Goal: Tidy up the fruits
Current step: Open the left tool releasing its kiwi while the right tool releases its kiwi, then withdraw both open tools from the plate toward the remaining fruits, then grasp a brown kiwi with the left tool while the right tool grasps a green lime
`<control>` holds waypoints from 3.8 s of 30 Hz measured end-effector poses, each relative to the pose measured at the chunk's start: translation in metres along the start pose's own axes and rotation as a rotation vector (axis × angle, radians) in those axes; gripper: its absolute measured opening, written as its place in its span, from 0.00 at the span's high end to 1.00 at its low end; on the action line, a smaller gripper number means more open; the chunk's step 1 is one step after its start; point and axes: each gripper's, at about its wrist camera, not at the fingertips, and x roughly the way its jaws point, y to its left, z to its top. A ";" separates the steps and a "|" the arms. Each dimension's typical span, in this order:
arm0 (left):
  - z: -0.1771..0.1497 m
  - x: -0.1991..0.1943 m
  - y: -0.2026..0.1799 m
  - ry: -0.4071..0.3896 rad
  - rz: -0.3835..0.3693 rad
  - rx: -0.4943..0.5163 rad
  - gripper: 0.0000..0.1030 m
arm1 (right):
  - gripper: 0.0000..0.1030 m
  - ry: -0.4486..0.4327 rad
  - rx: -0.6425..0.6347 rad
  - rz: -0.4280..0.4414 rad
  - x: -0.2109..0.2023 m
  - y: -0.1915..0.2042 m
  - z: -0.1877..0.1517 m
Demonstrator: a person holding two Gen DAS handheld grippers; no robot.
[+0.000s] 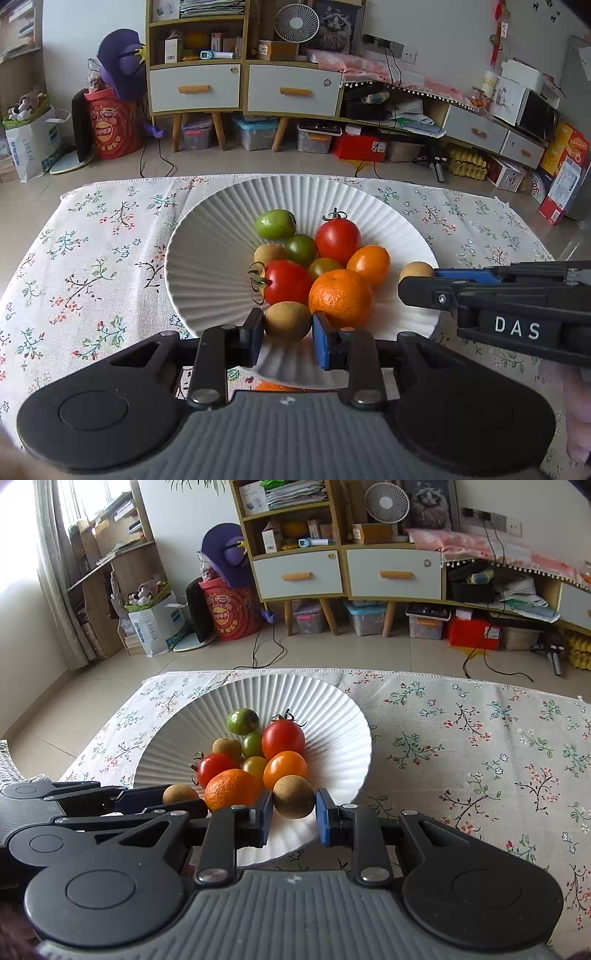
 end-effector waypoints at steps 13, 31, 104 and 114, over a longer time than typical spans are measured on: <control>0.001 0.000 -0.002 -0.001 0.004 0.024 0.81 | 0.75 0.010 -0.010 0.001 0.000 0.004 -0.002; 0.000 -0.018 0.001 -0.020 -0.012 0.048 0.39 | 0.42 -0.024 0.036 -0.002 -0.015 -0.006 0.002; -0.074 -0.029 0.013 0.044 -0.115 0.181 0.63 | 0.01 0.051 -0.194 -0.047 -0.023 -0.004 -0.084; -0.072 -0.030 0.014 0.034 -0.107 0.214 0.85 | 0.01 0.024 -0.204 -0.039 -0.022 -0.001 -0.081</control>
